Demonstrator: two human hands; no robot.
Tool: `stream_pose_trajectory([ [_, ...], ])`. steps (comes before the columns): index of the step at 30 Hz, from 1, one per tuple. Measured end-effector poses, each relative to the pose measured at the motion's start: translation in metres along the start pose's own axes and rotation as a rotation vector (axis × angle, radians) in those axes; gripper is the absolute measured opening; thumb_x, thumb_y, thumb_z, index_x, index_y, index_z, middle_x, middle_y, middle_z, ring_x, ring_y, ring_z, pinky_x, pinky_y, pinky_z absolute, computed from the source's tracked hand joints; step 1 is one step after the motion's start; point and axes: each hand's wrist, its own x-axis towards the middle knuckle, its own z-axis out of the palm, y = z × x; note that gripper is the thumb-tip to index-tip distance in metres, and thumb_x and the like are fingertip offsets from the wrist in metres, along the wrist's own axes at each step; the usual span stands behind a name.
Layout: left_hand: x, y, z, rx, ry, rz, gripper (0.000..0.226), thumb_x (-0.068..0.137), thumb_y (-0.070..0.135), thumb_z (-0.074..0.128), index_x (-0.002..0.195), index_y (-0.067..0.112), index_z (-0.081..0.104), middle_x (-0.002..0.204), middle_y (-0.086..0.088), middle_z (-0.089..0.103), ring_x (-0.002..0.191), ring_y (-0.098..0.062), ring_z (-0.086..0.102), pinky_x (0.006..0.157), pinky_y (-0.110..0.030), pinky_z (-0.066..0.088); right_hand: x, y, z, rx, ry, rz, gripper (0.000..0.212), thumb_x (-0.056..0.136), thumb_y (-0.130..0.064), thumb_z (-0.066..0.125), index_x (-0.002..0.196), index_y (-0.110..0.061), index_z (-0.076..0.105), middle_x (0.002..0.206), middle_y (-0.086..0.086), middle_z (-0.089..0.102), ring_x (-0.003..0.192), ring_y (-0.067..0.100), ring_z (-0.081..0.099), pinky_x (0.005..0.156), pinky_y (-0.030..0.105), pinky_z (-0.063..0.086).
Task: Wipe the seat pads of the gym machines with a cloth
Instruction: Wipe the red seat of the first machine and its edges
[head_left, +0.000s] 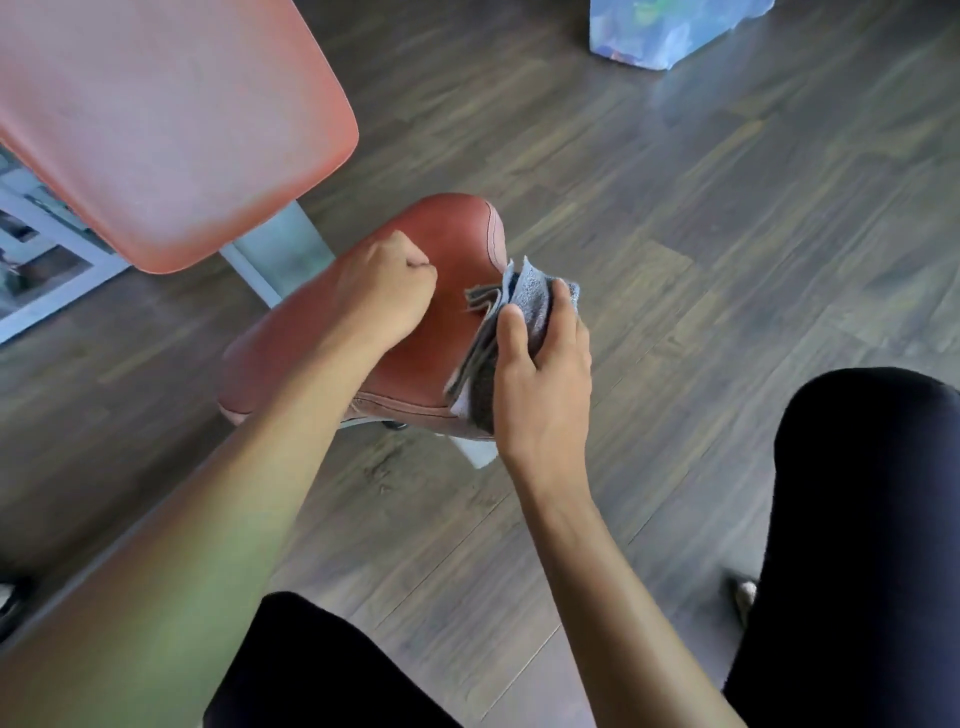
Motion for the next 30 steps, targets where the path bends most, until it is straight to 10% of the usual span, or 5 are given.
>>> stream_pose_trajectory([
  [6, 0.008, 0.017, 0.031, -0.137, 0.024, -0.08, 0.052, 0.078, 0.043, 0.044, 0.122, 0.02, 0.06, 0.129, -0.013, 0.059, 0.123, -0.034, 0.051, 0.109, -0.047, 0.036, 0.005, 0.003, -0.029, -0.1, -0.252, -0.085, 0.06, 0.1, -0.049, 0.041, 0.154, -0.029, 0.025, 0.158, -0.006, 0.03, 0.146, 0.012, 0.026, 0.112, 0.028, 0.027],
  [21, -0.006, 0.029, 0.027, 0.259, -0.053, -0.342, 0.079, 0.079, 0.077, 0.017, 0.146, 0.041, 0.039, 0.162, 0.0, 0.026, 0.149, -0.033, 0.018, 0.118, -0.061, 0.009, 0.085, 0.002, -0.04, -0.076, -0.808, 0.018, 0.065, 0.099, -0.048, 0.042, 0.156, -0.025, 0.021, 0.158, 0.004, 0.035, 0.141, 0.024, 0.038, 0.114, 0.042, 0.035],
  [30, -0.005, 0.037, 0.028, 0.106, 0.045, -0.449, 0.043, 0.106, 0.042, 0.032, 0.148, 0.04, 0.038, 0.164, -0.003, 0.019, 0.151, -0.028, 0.012, 0.121, -0.047, 0.005, 0.106, -0.008, -0.018, -0.019, -0.836, 0.092, 0.071, 0.096, -0.047, 0.039, 0.156, -0.016, 0.018, 0.16, 0.013, 0.027, 0.146, 0.029, 0.029, 0.115, 0.048, 0.032],
])
